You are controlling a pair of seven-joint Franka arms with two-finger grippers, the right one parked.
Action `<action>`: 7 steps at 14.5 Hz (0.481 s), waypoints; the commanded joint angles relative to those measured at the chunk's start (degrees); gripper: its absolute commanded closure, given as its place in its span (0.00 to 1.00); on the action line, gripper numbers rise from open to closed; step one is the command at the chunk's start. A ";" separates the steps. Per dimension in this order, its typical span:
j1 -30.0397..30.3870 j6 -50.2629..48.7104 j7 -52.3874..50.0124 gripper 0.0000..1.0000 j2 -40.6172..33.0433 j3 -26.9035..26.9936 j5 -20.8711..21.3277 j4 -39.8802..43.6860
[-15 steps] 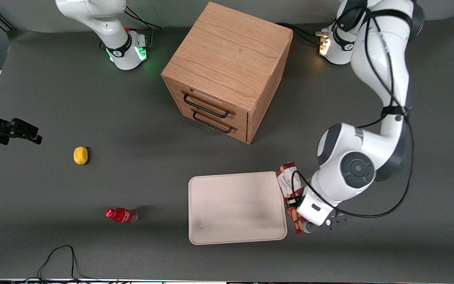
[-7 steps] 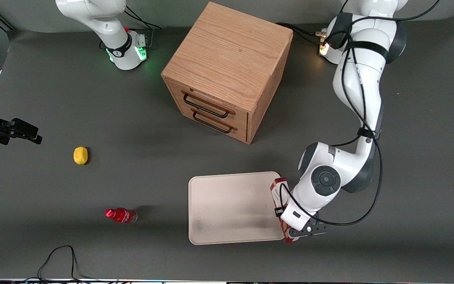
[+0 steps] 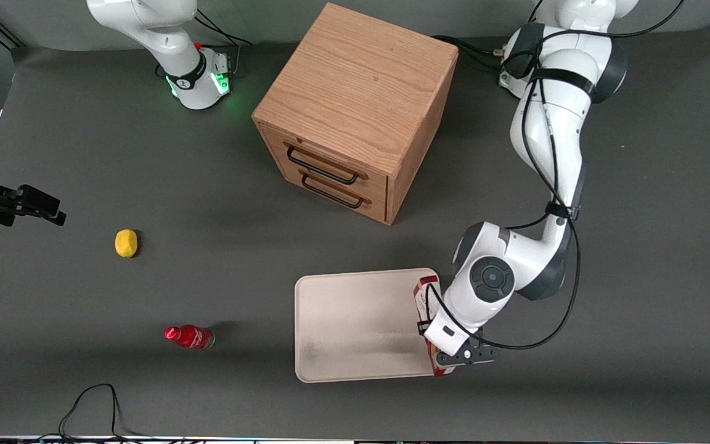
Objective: Place red cookie box on tray
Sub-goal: 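Carry the box over the white tray and lower it onto the tray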
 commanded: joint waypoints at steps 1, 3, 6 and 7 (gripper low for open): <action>-0.35 -0.70 0.39 1.00 1.43 -0.62 0.19 2.13; -0.08 -0.79 0.03 1.00 1.96 -1.06 -0.69 1.96; 0.18 -0.36 0.12 0.87 2.57 -1.06 -1.31 1.60; 0.09 -0.09 0.12 0.01 2.57 -1.06 -1.31 1.34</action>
